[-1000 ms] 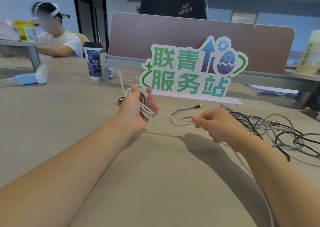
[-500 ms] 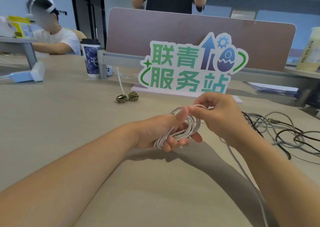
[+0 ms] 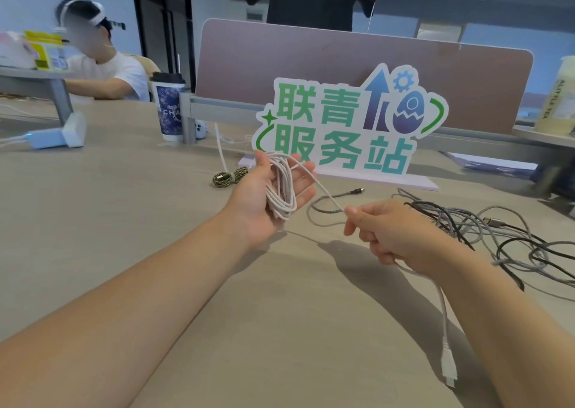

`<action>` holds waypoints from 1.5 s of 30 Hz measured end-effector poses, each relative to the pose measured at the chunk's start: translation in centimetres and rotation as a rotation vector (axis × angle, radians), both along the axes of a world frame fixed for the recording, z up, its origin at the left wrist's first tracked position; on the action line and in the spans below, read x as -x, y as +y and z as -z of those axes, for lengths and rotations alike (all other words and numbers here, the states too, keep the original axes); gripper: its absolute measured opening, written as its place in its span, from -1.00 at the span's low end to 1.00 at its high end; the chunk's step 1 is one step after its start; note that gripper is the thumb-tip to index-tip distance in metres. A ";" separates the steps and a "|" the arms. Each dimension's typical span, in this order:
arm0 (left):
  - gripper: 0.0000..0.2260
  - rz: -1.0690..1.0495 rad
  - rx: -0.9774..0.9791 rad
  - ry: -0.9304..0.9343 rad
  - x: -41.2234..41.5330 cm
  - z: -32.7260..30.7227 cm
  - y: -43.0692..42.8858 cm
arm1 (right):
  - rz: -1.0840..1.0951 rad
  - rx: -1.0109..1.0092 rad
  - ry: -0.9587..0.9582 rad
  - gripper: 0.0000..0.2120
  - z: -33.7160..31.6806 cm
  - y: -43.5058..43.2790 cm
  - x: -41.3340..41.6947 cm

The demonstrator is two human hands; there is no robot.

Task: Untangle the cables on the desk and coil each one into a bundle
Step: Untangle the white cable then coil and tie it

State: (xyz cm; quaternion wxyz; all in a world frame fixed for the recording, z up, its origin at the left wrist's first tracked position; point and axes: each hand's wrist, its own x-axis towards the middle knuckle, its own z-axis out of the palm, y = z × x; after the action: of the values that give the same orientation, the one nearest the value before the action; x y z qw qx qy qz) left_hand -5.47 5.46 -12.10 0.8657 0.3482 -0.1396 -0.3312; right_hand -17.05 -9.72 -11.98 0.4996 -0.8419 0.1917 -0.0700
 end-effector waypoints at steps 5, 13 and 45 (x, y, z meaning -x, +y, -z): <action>-0.58 -0.170 -0.038 0.139 -1.0 0.3 0.1 | -0.035 0.406 0.070 -0.67 -0.3 1.0 0.2; -0.53 -0.430 -0.867 -0.736 0.0 1.9 -0.8 | -0.169 0.768 -0.493 -0.96 -1.4 2.6 0.8; -0.66 -0.189 -0.192 0.047 -0.1 0.9 -1.0 | -0.177 0.737 -0.039 -0.74 1.6 4.9 -1.1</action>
State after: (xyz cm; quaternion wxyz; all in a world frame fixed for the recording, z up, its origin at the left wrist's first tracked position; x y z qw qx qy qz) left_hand -5.40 4.43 -12.95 0.8588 0.4333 -0.0535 -0.2682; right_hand -15.95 -4.81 -13.54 0.1709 -0.9769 0.0706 -0.1070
